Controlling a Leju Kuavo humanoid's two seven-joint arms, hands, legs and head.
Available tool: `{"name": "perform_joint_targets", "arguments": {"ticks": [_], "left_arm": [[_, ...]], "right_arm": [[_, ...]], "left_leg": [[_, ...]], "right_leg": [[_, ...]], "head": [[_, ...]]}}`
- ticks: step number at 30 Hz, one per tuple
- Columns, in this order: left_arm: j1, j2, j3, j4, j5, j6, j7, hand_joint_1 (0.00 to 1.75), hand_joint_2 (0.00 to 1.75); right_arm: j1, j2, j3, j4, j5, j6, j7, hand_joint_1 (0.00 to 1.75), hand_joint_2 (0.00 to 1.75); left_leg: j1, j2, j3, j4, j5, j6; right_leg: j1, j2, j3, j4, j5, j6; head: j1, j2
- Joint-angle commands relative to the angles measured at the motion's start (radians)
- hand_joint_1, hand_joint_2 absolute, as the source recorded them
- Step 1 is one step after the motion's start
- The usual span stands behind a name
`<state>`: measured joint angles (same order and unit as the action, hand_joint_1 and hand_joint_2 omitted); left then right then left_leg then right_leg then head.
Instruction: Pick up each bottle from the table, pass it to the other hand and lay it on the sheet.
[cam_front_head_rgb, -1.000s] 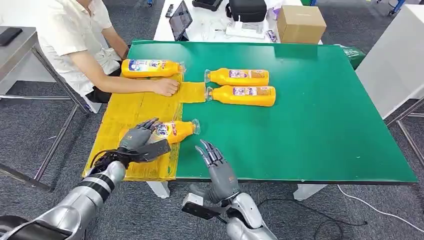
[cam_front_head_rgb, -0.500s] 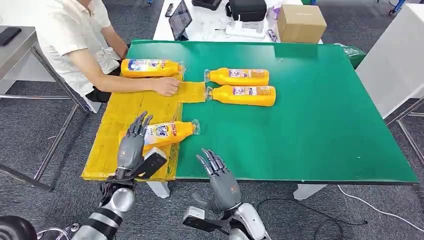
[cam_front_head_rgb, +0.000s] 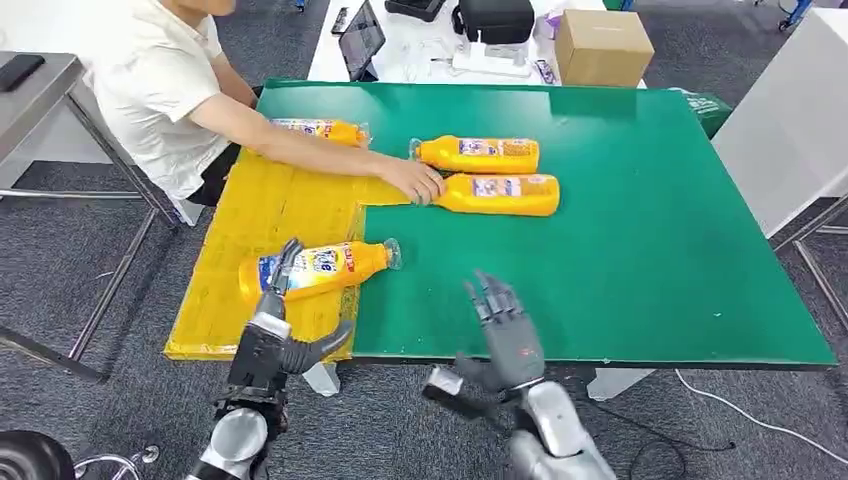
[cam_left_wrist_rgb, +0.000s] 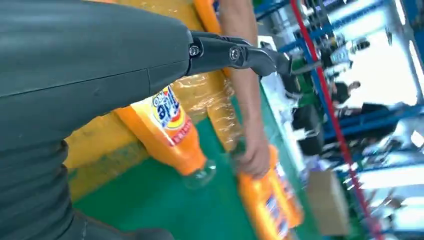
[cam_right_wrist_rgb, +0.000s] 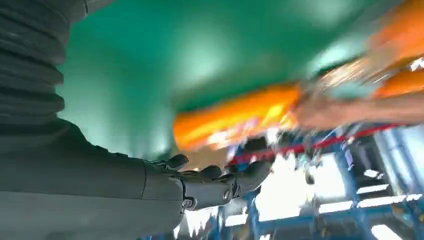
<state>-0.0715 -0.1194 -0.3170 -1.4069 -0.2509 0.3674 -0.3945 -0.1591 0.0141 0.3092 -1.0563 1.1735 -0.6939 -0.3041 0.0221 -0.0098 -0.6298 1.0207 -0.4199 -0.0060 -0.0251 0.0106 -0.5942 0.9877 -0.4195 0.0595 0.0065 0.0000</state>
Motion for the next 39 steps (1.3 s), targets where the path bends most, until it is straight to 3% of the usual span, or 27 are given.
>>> {"name": "perform_joint_targets", "arguments": {"ticks": [1, 8, 17, 23, 24, 25, 30, 38, 39], "left_arm": [[0.014, -0.030, -0.005, 0.019, 0.048, 0.049, -0.032, 0.00, 1.75], [0.015, -0.029, -0.005, 0.007, 0.051, 0.071, -0.046, 0.00, 1.75], [-0.015, -0.029, -0.032, 0.037, 0.008, 0.128, -0.080, 0.00, 1.75], [-0.028, -0.029, -0.051, 0.048, 0.053, 0.075, -0.046, 0.00, 1.75], [-0.032, -0.029, -0.055, 0.051, 0.058, 0.066, -0.039, 0.00, 1.75], [-0.034, -0.029, -0.056, 0.052, 0.059, 0.063, -0.037, 0.00, 1.75], [-0.034, -0.033, -0.055, 0.057, 0.065, 0.047, -0.018, 0.00, 1.75], [-0.041, -0.034, -0.052, 0.063, 0.082, 0.013, 0.002, 0.00, 1.75], [-0.044, -0.033, -0.052, 0.066, 0.084, 0.006, 0.003, 0.00, 1.75]], "right_arm": [[-0.139, -0.056, -0.269, 0.151, 0.080, -0.004, -0.013, 0.00, 1.75], [-0.195, -0.052, -0.245, 0.228, 0.100, -0.004, -0.006, 0.00, 1.75], [-0.308, -0.056, -0.158, 0.463, 0.011, 0.025, 0.022, 0.00, 1.75], [-0.348, -0.067, -0.119, 0.560, 0.028, 0.114, 0.098, 0.00, 1.75], [-0.367, -0.081, -0.088, 0.582, 0.050, 0.211, 0.176, 0.00, 1.75], [-0.374, -0.087, -0.078, 0.586, 0.057, 0.235, 0.193, 0.00, 1.75], [-0.397, -0.100, -0.046, 0.603, 0.138, 0.203, 0.346, 0.00, 1.75], [-0.423, -0.101, -0.035, 0.611, 0.152, 0.285, 0.358, 0.00, 1.75], [-0.428, -0.102, -0.036, 0.611, 0.143, 0.307, 0.339, 0.75, 1.75]], "left_leg": [[0.000, 0.001, 0.004, -0.001, -0.001, 0.002], [0.000, 0.003, 0.003, -0.001, -0.001, 0.001], [0.001, 0.004, 0.004, -0.001, -0.001, 0.002], [0.000, 0.001, 0.002, -0.001, 0.000, 0.001], [0.000, 0.001, 0.004, -0.001, -0.001, 0.002], [0.000, 0.002, 0.004, -0.001, -0.001, 0.002], [0.001, 0.001, 0.006, -0.001, 0.000, 0.002], [0.000, 0.000, 0.004, -0.001, 0.002, 0.003], [0.001, 0.000, 0.005, -0.001, 0.002, 0.004]], "right_leg": [[0.001, -0.001, 0.005, -0.002, -0.001, -0.003], [0.001, 0.001, 0.002, -0.001, 0.000, -0.002], [0.002, 0.002, 0.004, -0.001, 0.000, -0.003], [0.001, 0.000, 0.002, -0.001, 0.000, -0.002], [0.001, -0.001, 0.004, -0.001, -0.001, -0.003], [0.001, 0.000, 0.004, -0.001, -0.001, -0.002], [0.002, -0.001, 0.005, -0.002, 0.000, -0.003], [0.001, -0.002, 0.004, -0.001, 0.001, -0.001], [0.002, -0.002, 0.006, -0.002, 0.001, -0.002]], "head": [[0.000, 0.000], [0.000, 0.000], [-0.001, 0.000], [0.000, 0.000], [0.000, 0.000], [0.000, 0.000], [0.000, 0.000], [0.000, 0.000], [0.000, 0.000]]}}
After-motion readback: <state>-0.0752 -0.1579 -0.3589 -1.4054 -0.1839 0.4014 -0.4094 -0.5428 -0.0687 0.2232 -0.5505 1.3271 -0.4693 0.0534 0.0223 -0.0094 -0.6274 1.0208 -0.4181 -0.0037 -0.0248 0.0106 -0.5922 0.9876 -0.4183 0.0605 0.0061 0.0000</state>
